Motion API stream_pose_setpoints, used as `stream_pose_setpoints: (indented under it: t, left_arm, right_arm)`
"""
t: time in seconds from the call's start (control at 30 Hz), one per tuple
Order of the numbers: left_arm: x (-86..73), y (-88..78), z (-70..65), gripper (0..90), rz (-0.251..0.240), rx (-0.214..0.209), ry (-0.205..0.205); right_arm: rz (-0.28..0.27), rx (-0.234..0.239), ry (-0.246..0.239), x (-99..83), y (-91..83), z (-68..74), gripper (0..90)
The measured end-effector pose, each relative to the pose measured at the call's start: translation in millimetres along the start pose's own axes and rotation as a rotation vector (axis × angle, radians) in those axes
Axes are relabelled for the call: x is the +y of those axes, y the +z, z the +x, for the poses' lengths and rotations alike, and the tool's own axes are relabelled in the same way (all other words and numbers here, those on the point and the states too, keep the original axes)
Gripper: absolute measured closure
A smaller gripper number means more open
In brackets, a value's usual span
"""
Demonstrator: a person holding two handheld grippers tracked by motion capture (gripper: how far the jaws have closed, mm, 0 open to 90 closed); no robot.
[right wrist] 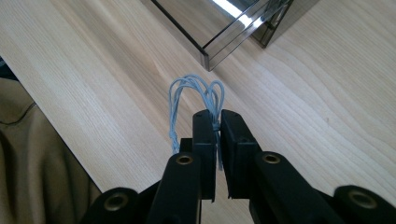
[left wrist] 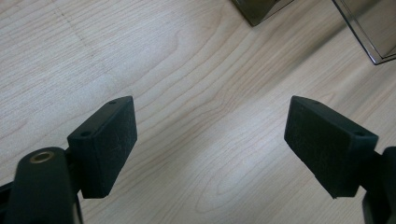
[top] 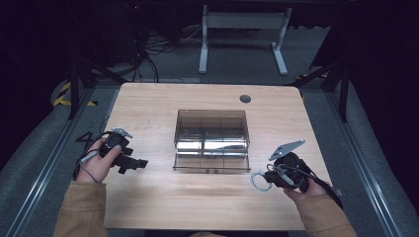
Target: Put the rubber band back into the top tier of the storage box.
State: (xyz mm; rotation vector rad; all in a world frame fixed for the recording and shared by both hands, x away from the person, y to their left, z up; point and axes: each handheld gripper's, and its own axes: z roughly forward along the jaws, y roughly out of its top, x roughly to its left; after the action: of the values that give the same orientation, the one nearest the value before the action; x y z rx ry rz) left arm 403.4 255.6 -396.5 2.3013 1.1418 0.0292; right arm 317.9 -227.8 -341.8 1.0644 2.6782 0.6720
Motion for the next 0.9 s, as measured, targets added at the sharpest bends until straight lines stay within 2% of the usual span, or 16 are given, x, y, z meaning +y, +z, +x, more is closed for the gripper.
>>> stream_pose_setpoints:
  t: [0.47, 0.9]
  left_arm:
    - [0.0, 0.1, -0.3, 18.0, 0.0, 0.0, 0.0]
    - [0.0, 0.1, -0.8, 17.9, -0.001, 0.0, -0.001]
  right_arm:
    - [-0.049, 0.005, 0.023, 3.5, -14.9, -9.0, 85.1]
    - [-0.091, 0.006, 0.017, 16.3, -28.3, -14.4, 85.1]
